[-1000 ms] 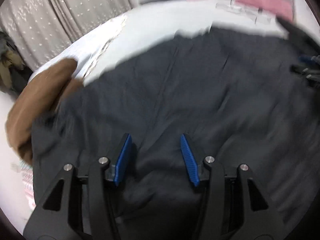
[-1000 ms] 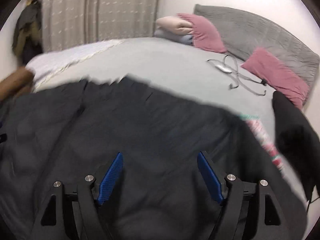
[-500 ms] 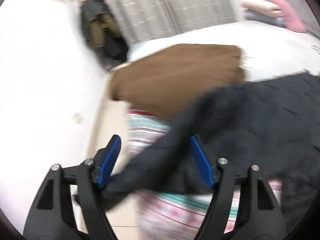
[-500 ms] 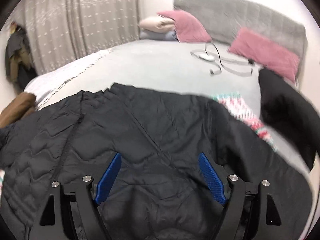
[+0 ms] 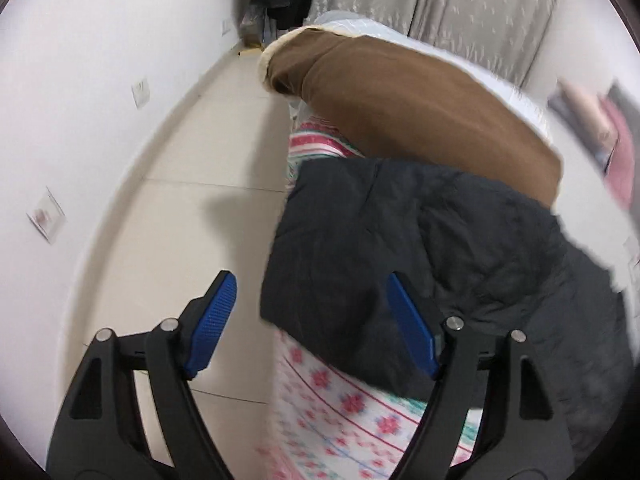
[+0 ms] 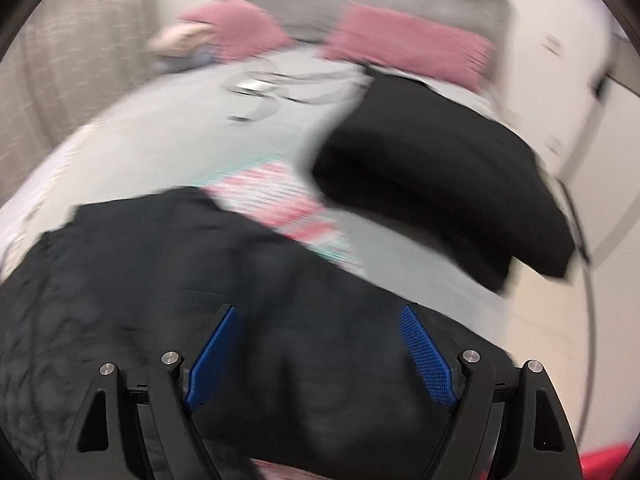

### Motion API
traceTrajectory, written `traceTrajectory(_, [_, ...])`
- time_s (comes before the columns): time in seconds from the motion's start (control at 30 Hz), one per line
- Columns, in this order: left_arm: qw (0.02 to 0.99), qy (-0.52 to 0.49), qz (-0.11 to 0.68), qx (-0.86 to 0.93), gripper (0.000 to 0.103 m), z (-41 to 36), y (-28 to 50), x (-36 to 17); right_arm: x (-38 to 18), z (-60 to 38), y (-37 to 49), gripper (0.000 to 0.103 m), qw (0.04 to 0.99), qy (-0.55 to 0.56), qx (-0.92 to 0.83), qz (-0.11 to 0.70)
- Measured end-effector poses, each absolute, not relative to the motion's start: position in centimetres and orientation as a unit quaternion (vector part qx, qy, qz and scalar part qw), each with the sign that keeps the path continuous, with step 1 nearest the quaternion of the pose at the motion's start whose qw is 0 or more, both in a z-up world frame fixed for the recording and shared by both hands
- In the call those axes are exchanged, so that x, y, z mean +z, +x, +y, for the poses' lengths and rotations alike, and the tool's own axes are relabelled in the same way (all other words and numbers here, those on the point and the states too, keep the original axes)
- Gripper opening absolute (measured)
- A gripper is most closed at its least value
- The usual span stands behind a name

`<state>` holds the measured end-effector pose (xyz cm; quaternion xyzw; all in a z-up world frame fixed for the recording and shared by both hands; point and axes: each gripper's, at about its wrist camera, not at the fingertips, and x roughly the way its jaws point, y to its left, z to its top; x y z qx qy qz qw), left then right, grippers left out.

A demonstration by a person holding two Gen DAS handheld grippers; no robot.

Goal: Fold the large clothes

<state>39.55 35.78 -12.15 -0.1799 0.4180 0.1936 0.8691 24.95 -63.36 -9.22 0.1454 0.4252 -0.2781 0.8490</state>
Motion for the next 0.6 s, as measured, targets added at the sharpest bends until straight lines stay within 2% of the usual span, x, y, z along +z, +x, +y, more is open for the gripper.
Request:
traceTrajectory(0.27, [0.887, -0.133, 0.427, 0.118, 0.078, 28.5, 36.3, -11.8, -10.3, -63.8, 17.1, 0.084, 0.820, 0.308, -0.215, 0.432])
traceTrajectory(0.47, [0.867, -0.141, 0.473, 0.074, 0.079, 23.7, 35.9, -14.0, -15.1, -62.1, 16.8, 0.084, 0.773, 0.364, -0.208, 0.476])
traceTrajectory(0.53, [0.865, -0.139, 0.476, 0.079, 0.079, 22.9, 35.5, -14.0, -16.7, -63.3, 16.9, 0.084, 0.767, 0.393, -0.223, 0.456])
traceTrajectory(0.6, [0.875, -0.116, 0.464, 0.080, 0.079, 20.8, 35.1, -13.2, -16.7, -64.8, 16.6, 0.084, 0.776, 0.420, -0.250, 0.399])
